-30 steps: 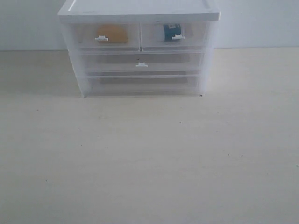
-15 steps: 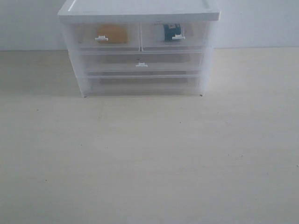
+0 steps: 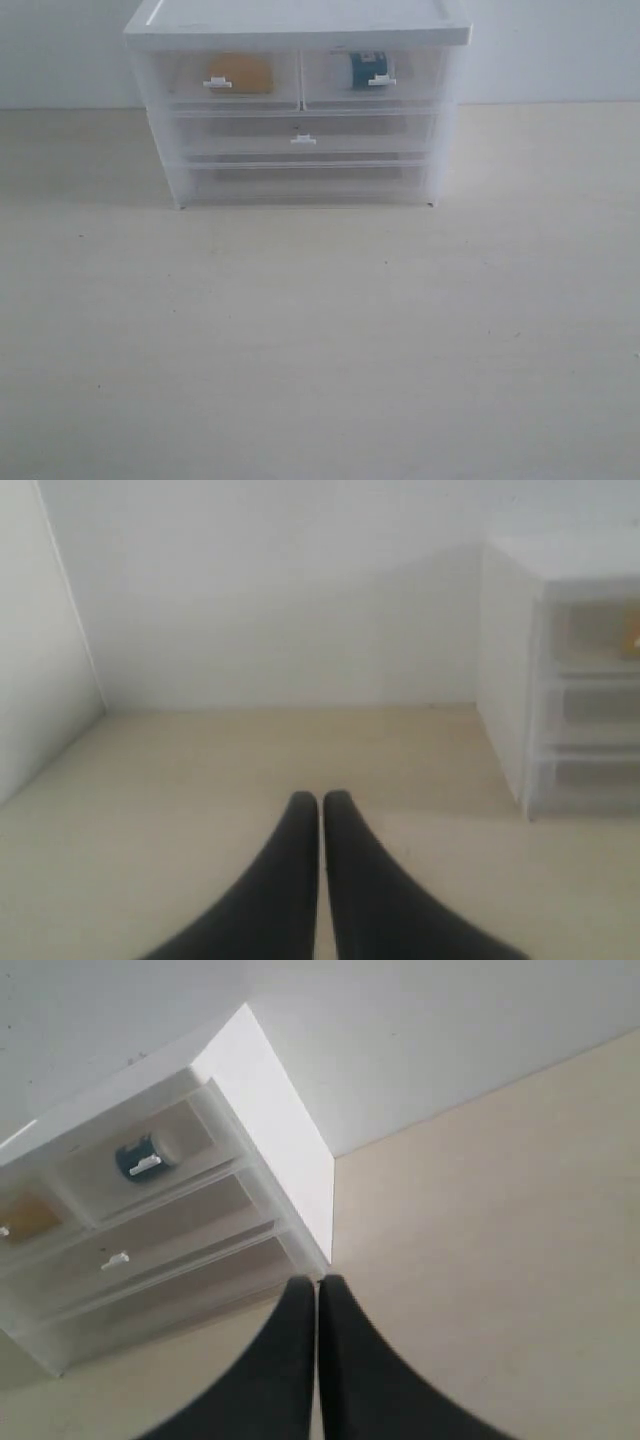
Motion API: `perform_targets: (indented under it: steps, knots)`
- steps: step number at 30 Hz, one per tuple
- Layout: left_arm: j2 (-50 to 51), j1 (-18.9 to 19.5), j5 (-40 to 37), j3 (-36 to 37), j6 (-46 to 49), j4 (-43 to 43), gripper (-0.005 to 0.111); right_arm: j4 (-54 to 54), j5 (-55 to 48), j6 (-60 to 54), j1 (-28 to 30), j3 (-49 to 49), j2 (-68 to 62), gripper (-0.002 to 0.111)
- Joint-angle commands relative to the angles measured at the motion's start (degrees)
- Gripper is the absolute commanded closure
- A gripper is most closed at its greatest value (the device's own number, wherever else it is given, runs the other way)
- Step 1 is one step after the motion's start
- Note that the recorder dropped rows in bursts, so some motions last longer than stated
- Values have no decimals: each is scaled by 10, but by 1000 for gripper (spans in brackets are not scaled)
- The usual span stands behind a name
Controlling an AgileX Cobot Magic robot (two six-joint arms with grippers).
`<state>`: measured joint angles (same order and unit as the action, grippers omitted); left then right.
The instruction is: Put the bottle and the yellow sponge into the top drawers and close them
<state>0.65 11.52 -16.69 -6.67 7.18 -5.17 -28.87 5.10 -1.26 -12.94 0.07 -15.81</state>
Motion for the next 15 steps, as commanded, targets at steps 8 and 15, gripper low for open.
perform_targets:
  steps: [8, 15]
  knots:
    - [-7, 9, 0, 67, 4, 2, 103, 2, 3, -2, 3, -1, -1, 107]
    - [-7, 9, 0, 67, 4, 2, 103, 2, 3, -2, 3, -1, -1, 107]
